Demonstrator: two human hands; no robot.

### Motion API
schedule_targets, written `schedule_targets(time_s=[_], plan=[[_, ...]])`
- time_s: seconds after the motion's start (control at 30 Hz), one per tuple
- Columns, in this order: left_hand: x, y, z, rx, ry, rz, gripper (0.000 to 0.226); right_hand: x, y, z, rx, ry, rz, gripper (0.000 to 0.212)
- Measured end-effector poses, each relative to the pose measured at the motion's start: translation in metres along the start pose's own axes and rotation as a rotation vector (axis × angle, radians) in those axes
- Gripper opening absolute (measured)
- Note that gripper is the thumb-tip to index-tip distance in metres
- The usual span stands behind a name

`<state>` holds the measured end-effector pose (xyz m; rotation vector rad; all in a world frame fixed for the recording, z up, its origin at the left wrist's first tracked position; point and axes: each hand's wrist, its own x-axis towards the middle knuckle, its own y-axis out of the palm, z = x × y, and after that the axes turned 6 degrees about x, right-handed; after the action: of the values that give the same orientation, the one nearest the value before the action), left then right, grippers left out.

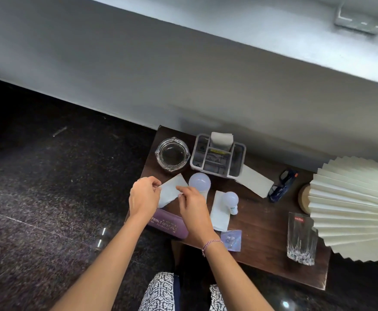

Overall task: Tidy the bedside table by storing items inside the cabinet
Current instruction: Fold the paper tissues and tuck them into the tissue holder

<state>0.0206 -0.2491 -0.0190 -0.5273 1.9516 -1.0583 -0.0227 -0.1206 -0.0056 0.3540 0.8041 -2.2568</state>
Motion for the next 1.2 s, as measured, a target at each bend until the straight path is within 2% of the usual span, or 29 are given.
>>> schedule_targets(time_s=[0.2, 0.37, 0.5, 0.77, 0.87, 1.07, 1.2], plan=[[0.013, 0.015, 0.013, 0.109, 0.074, 0.028, 0.026, 0.014, 0.017, -0.003, -0.127, 0.101, 0.194, 0.04], [0.018, 0.026, 0.012, 0.161, 0.152, 0.034, 0.033, 0.022, 0.023, -0.001, -0.202, 0.144, 0.269, 0.041], [0.023, 0.03, 0.012, 0.185, 0.164, 0.034, 0.03, 0.022, 0.025, -0.001, -0.196, 0.15, 0.264, 0.04], [0.031, 0.027, 0.008, 0.228, 0.16, 0.05, 0.004, 0.022, 0.028, -0.008, -0.152, 0.161, 0.232, 0.04], [0.03, 0.022, 0.008, 0.222, 0.153, 0.049, 0.002, 0.019, 0.029, -0.01, -0.114, 0.138, 0.191, 0.039], [0.015, -0.003, 0.004, 0.128, 0.137, 0.018, 0.005, 0.01, 0.025, -0.003, 0.175, 0.19, -0.035, 0.032], [0.001, -0.019, -0.009, -0.029, 0.096, -0.007, 0.005, 0.007, 0.019, 0.011, 0.692, 0.431, -0.092, 0.03]])
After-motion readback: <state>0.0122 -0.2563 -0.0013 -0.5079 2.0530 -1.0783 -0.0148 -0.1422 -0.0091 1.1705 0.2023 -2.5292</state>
